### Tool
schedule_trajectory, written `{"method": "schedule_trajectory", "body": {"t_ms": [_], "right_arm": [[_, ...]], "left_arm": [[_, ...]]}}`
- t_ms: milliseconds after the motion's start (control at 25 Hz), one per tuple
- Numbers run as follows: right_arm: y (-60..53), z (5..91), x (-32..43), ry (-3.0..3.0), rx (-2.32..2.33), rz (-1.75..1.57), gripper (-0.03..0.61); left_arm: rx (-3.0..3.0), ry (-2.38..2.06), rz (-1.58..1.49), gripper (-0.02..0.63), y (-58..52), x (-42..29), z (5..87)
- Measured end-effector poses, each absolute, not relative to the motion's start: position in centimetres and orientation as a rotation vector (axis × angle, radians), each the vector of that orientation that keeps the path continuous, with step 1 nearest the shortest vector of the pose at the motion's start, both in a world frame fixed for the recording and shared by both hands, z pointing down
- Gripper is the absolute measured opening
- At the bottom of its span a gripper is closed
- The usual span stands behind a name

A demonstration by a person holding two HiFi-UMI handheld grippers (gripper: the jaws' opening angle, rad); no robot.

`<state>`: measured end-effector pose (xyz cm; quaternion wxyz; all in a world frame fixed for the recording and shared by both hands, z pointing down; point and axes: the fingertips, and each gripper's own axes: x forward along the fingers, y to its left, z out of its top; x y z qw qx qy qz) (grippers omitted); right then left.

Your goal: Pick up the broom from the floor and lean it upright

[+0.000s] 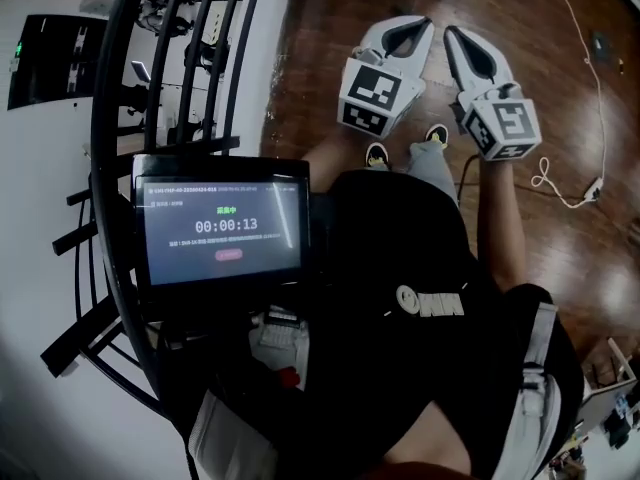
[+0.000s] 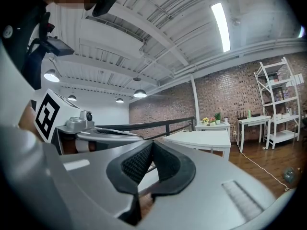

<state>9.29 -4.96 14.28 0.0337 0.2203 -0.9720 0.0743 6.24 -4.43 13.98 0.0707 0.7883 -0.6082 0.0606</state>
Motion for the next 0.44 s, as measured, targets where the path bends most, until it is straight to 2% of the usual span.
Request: {"method": "schedule_trajectory", "body": {"t_ms": [440], "right_arm": [[-5.24, 14.02, 8.43, -3.008, 0.64, 0.203, 0.003]], "left_arm": [[2.379, -1.842, 0.19, 0.012, -4.72, 6.11, 13.85]]}}
